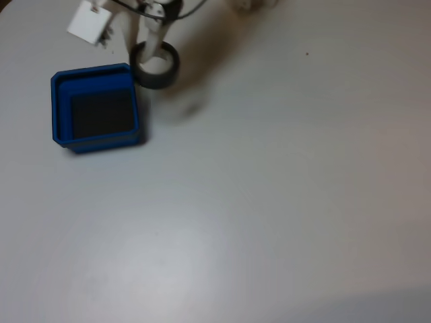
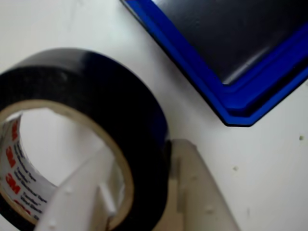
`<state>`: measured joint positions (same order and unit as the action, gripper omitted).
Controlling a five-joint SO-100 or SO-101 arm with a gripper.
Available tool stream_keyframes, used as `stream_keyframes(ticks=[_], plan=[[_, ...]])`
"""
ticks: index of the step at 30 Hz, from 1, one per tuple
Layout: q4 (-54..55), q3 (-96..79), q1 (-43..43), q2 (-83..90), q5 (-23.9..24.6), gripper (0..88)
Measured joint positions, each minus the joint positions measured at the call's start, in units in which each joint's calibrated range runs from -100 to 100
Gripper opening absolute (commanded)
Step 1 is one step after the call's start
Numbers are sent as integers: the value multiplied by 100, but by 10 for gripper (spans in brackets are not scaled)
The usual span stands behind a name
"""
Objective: Pick the black tape roll and drop it in the blue box
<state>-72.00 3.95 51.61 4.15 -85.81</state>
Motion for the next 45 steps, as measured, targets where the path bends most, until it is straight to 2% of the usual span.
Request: stream_keyframes(ticks=[9,13,25,34,45], plan=[[8,0,782,-144,8,5],[107,0,802,-728,33,5],[1716,0,811,-1262,33,5],[2291,0,930,-1905,0,5],[2348,0,1049,-2032,0,5]])
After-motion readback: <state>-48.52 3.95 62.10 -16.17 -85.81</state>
